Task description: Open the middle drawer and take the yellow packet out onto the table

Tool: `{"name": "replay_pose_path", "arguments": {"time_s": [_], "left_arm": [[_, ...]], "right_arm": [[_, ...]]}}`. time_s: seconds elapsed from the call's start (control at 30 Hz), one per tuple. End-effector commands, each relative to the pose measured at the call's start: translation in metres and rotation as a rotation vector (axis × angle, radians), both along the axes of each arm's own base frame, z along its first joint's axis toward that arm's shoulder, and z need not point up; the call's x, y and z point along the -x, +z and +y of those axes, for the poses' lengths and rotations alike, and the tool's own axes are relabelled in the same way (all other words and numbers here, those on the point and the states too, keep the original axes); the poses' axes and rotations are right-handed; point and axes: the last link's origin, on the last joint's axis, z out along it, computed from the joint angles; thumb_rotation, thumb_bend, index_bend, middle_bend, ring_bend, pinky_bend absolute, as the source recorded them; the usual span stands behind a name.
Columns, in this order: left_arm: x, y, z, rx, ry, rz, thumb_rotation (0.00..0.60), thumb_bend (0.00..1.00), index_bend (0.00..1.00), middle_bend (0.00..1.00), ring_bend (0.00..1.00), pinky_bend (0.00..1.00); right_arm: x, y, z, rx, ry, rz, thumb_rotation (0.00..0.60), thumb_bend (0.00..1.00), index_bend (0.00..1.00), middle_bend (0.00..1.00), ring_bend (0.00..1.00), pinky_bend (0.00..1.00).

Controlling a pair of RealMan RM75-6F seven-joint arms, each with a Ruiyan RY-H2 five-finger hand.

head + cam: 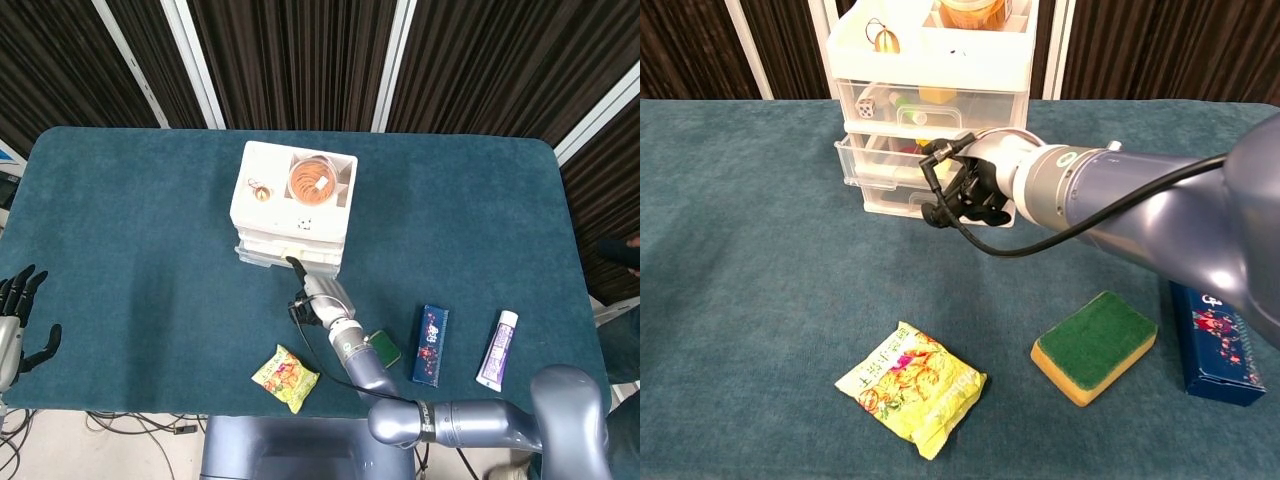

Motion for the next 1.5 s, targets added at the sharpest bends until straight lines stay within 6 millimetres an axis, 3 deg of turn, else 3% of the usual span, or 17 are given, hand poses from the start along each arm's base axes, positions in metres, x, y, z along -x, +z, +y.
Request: {"name": "replay_pose_path", "arguments": {"time_s": [0.03, 0.43, 0.93, 1.5], "left_arm": [[0.000, 0.000, 0.000, 0.001, 0.000, 0.000, 0.600, 0.44, 0.06, 0.00, 0.00, 0.00], [0.001, 0.000, 0.000, 0.002, 0.003, 0.000, 0.600, 0.44, 0.07, 0.00, 0.00, 0.00], [0.001, 0.000, 0.000, 0.001, 0.008, 0.001, 0.600, 0.44, 0.07, 0.00, 0.00, 0.00], [0.001, 0.001, 0.000, -0.002, 0.008, 0.005, 0.600, 0.44, 0.07, 0.00, 0.00, 0.00]], "right_arm": [[-0.003, -0.001, 0.000, -0.008, -0.002, 0.000, 0.600, 0.59, 0.02, 0.80, 0.93, 0.94], [-0.010, -0.003, -0.002, -0.042, -0.009, -0.021, 0.600, 0.59, 0.02, 0.79, 0.93, 0.94], [-0.011, 0.003, 0.003, -0.084, 0.006, -0.042, 0.600, 0.59, 0.17, 0.80, 0.93, 0.94], [-0.006, 0.010, 0.012, -0.101, 0.028, -0.018, 0.600, 0.59, 0.19, 0.80, 0.93, 0.94]]}}
